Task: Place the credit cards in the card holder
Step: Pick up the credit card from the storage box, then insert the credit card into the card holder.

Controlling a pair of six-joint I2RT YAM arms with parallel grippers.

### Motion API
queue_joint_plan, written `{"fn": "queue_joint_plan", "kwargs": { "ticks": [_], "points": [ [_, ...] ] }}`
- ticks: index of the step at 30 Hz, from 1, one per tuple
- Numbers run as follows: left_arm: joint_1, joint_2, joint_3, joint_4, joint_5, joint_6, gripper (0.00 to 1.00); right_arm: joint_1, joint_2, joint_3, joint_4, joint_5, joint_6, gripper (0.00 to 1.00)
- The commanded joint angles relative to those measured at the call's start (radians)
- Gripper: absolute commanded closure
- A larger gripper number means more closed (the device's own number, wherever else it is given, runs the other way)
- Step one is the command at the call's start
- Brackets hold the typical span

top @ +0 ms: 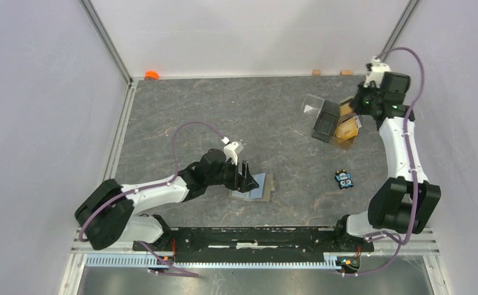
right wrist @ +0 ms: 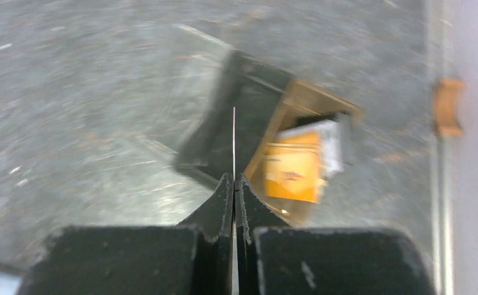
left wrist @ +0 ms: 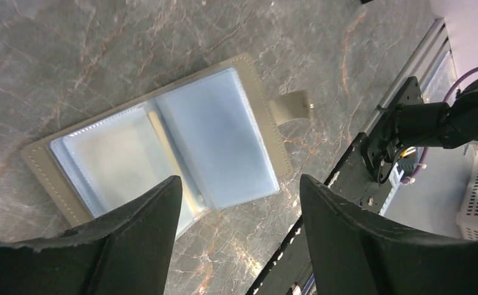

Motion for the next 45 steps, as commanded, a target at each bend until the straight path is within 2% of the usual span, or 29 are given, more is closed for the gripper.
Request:
{"fn": "queue_joint_plan", "kwargs": {
  "ticks": [1, 8, 13, 17, 22, 24, 26, 29, 34, 35, 36, 38, 39, 40, 43, 45],
  "points": [
    [-0.004, -0.116, 0.054, -0.111, -0.070, 0.131, 0.20, 0.171, -0.068, 0.063, -0.057, -0.140, 0.009, 1.00],
    [0.005, -0.302, 0.096, -0.264, -0.085, 0.280, 0.11, 0.514, -0.046, 0.063, -0.183, -0.385, -0.068, 1.00],
    [0.005, -0.383, 0.077, -0.269, -0.068, 0.301, 0.05, 0.711, -0.034, -0.021, -0.209, -0.510, -0.101, 1.00],
    [0.005, -0.375, 0.084, -0.307, -0.066, 0.286, 0.03, 0.823, -0.020, -0.065, -0.194, -0.603, -0.116, 1.00],
    [0.004, -0.399, 0.076, -0.347, -0.066, 0.272, 0.05, 0.890, 0.005, -0.054, -0.217, -0.664, -0.148, 1.00],
    [0.006, -0.414, 0.069, -0.355, -0.062, 0.264, 0.08, 0.903, 0.014, -0.046, -0.239, -0.686, -0.171, 1.00],
    [0.005, -0.425, 0.061, -0.347, -0.023, 0.256, 0.15, 0.912, 0.014, -0.042, -0.244, -0.697, -0.176, 1.00],
    [0.004, -0.445, 0.033, -0.296, 0.065, 0.233, 0.31, 0.918, 0.014, -0.040, -0.247, -0.705, -0.179, 1.00],
    [0.004, -0.465, -0.010, -0.229, 0.127, 0.195, 0.58, 0.920, 0.010, -0.047, -0.247, -0.734, -0.177, 0.99],
    [0.004, -0.462, -0.013, -0.207, 0.149, 0.189, 0.64, 0.920, 0.008, -0.046, -0.245, -0.735, -0.175, 0.96],
    [0.004, -0.459, -0.016, -0.197, 0.165, 0.183, 0.75, 0.920, 0.005, -0.045, -0.244, -0.731, -0.173, 0.91],
    [0.004, -0.458, -0.033, -0.164, 0.188, 0.157, 0.94, 0.920, -0.006, -0.046, -0.221, -0.695, -0.146, 0.68],
    [0.005, -0.462, -0.044, -0.138, 0.190, 0.143, 0.98, 0.918, -0.015, -0.052, -0.206, -0.678, -0.128, 0.58],
    [0.004, -0.467, -0.058, -0.111, 0.190, 0.126, 0.98, 0.917, -0.027, -0.064, -0.180, -0.665, -0.101, 0.48],
    [0.005, -0.495, -0.109, -0.033, 0.138, 0.062, 0.98, 0.910, -0.096, -0.153, -0.013, -0.639, 0.073, 0.28],
    [0.005, -0.517, -0.149, 0.046, 0.110, 0.005, 0.98, 0.906, -0.151, -0.237, 0.133, -0.585, 0.205, 0.23]
  ]
}}
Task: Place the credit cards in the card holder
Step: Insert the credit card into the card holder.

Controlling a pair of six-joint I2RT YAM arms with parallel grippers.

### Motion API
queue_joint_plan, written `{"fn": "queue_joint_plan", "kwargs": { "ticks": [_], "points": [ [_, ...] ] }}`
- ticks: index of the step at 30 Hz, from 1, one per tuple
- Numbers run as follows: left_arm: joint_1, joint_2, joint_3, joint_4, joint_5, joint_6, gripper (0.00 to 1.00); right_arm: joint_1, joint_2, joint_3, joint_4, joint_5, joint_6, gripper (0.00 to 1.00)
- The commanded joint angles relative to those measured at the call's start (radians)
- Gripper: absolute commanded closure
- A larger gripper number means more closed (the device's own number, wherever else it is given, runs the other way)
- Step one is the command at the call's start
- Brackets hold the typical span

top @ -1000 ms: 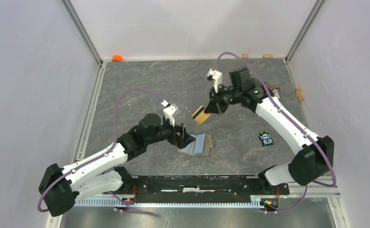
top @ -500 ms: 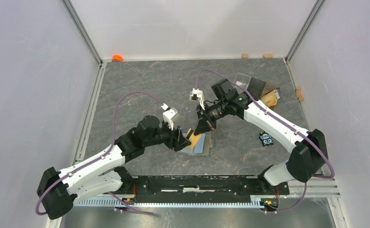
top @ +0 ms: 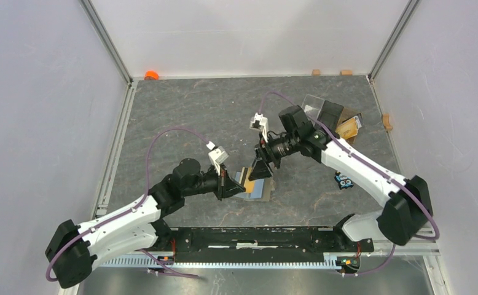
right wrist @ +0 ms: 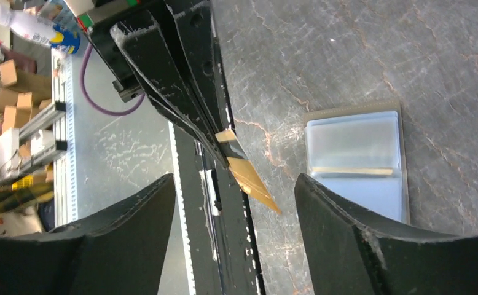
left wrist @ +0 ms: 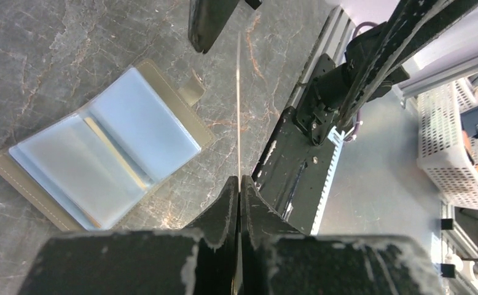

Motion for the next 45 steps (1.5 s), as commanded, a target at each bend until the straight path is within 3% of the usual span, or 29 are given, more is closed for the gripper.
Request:
{"fn": "queue_joint_plan", "kwargs": {
  "ticks": [1, 5, 11, 15, 18, 21, 22, 23, 24, 25, 26, 28, 33, 39, 45],
  "points": [
    [0.003, -0.058, -0.077, 0.222, -0.046, -0.147, 0.98, -0.011, -0.149, -0.156, 0.318, 0.106, 0.304, 0.22],
    [0.003, -0.111, -0.138, 0.344, -0.091, -0.215, 0.98, -0.026, -0.256, -0.320, 0.542, 0.149, 0.497, 0.22],
    [0.003, -0.131, -0.162, 0.371, -0.107, -0.230, 0.98, -0.025, -0.309, -0.500, 0.860, 0.074, 0.716, 0.37],
    [0.003, -0.122, -0.169, 0.405, -0.093, -0.247, 0.98, -0.005, -0.300, -0.527, 0.936, 0.069, 0.757, 0.49],
    [0.003, -0.111, -0.167, 0.410, -0.080, -0.251, 0.98, 0.000, -0.283, -0.538, 0.989, 0.060, 0.785, 0.62],
    [0.003, -0.097, -0.166, 0.412, -0.072, -0.261, 0.97, 0.001, -0.278, -0.584, 1.125, 0.053, 0.877, 0.87],
    [0.003, -0.090, -0.164, 0.406, -0.072, -0.263, 0.94, 0.001, -0.277, -0.601, 1.149, 0.058, 0.895, 0.93],
    [0.003, -0.087, -0.158, 0.385, -0.079, -0.263, 0.79, 0.001, -0.276, -0.611, 1.145, 0.076, 0.904, 1.00],
    [0.004, -0.084, -0.148, 0.340, -0.101, -0.261, 0.57, 0.001, -0.274, -0.616, 1.109, 0.105, 0.898, 1.00],
    [0.005, -0.083, -0.136, 0.284, -0.137, -0.259, 0.46, 0.001, -0.271, -0.617, 1.063, 0.134, 0.887, 1.00],
    [0.005, -0.083, -0.128, 0.238, -0.170, -0.256, 0.36, 0.001, -0.262, -0.616, 1.013, 0.163, 0.873, 1.00],
    [0.015, -0.072, -0.112, 0.152, -0.226, -0.254, 0.26, 0.002, -0.240, -0.616, 0.930, 0.210, 0.861, 1.00],
    [0.062, 0.031, -0.069, 0.024, -0.228, -0.258, 0.23, 0.005, -0.183, -0.624, 0.814, 0.310, 0.879, 1.00],
    [0.092, 0.141, -0.047, -0.010, -0.254, -0.239, 0.23, 0.015, -0.118, -0.670, 0.829, 0.355, 0.962, 1.00],
    [0.100, 0.257, -0.017, -0.005, -0.276, -0.193, 0.31, 0.022, -0.051, -0.685, 0.816, 0.385, 0.978, 1.00]
  ]
}}
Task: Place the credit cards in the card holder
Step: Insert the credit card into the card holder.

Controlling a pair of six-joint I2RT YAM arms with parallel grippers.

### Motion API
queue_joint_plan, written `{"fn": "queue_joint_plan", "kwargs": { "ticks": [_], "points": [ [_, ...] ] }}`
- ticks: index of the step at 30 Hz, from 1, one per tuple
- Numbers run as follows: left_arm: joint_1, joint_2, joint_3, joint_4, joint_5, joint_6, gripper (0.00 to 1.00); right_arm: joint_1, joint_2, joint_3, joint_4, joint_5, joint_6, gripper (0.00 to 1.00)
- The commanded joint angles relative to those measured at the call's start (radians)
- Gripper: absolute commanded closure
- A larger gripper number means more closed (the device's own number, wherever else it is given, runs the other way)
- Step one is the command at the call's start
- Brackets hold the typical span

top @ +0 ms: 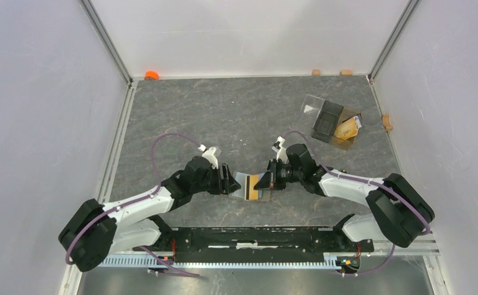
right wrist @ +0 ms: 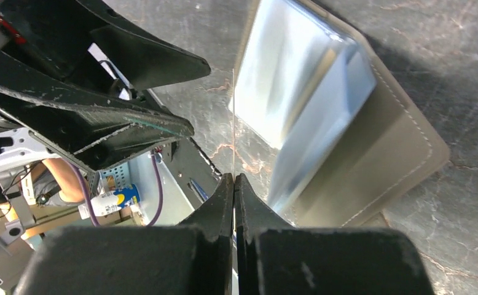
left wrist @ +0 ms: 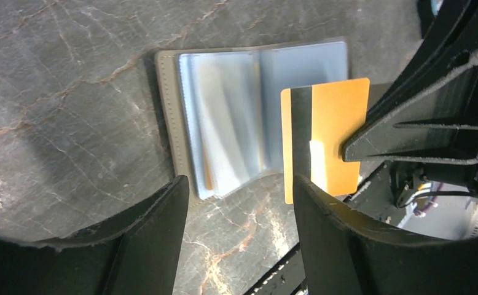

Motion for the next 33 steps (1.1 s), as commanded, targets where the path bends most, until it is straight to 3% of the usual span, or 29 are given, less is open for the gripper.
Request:
{"fn": "queue_joint_plan", "kwargs": {
  "ticks": [1, 18, 33],
  "points": [
    [0.008, 0.077, 0.068, 0.006, -0.027, 0.061, 0.32, 0.006, 0.029, -0.010, 0.011, 0.045, 0.033, 1.00],
    [0.009, 0.284, 0.135, 0.029, -0.021, 0.128, 0.43, -0.001, 0.101, -0.064, 0.038, 0.071, 0.077, 1.00],
    [0.008, 0.370, 0.172, -0.027, -0.044, 0.168, 0.57, -0.047, 0.029, -0.093, -0.051, 0.133, 0.063, 1.00]
  ]
}}
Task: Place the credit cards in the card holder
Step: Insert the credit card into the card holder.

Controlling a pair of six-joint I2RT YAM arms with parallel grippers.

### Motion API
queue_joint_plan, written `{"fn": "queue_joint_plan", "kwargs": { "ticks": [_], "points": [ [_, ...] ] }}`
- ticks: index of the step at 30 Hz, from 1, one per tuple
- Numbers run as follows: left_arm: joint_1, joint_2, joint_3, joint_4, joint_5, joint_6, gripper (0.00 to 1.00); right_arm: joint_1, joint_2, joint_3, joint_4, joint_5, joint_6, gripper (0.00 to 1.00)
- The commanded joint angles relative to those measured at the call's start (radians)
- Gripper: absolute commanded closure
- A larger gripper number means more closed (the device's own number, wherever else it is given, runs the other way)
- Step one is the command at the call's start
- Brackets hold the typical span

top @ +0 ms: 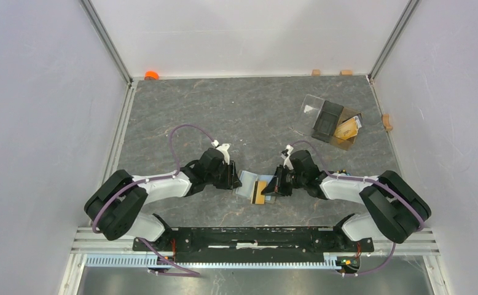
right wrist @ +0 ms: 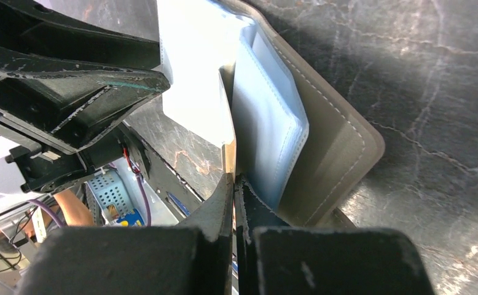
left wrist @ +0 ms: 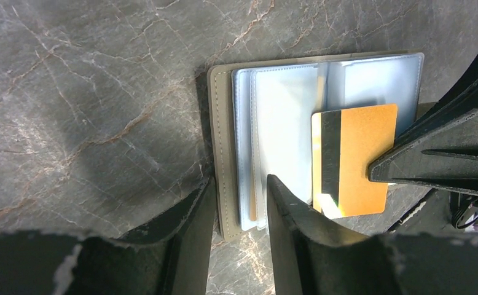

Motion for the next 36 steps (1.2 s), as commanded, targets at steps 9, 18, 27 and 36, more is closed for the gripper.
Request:
{"fn": "queue_joint_plan", "kwargs": {
  "ticks": [9, 18, 27, 36],
  "points": [
    [0.002, 0.048, 0.026, -0.051, -0.035, 0.060, 0.60, -0.007, -0.062, 0.029, -0.141, 0.120, -0.054, 1.00],
    [0.002, 0.025, 0.012, -0.016, -0.022, 0.063, 0.58, -0.007, -0.067, 0.006, -0.137, 0.137, -0.034, 1.00],
    [0.002, 0.061, 0.019, 0.051, 0.020, 0.046, 0.53, -0.015, -0.066, -0.031, -0.130, 0.158, -0.015, 1.00],
    [0.002, 0.120, 0.042, 0.035, 0.014, 0.090, 0.59, -0.027, -0.030, -0.054, -0.105, 0.175, 0.008, 1.00]
  ]
}}
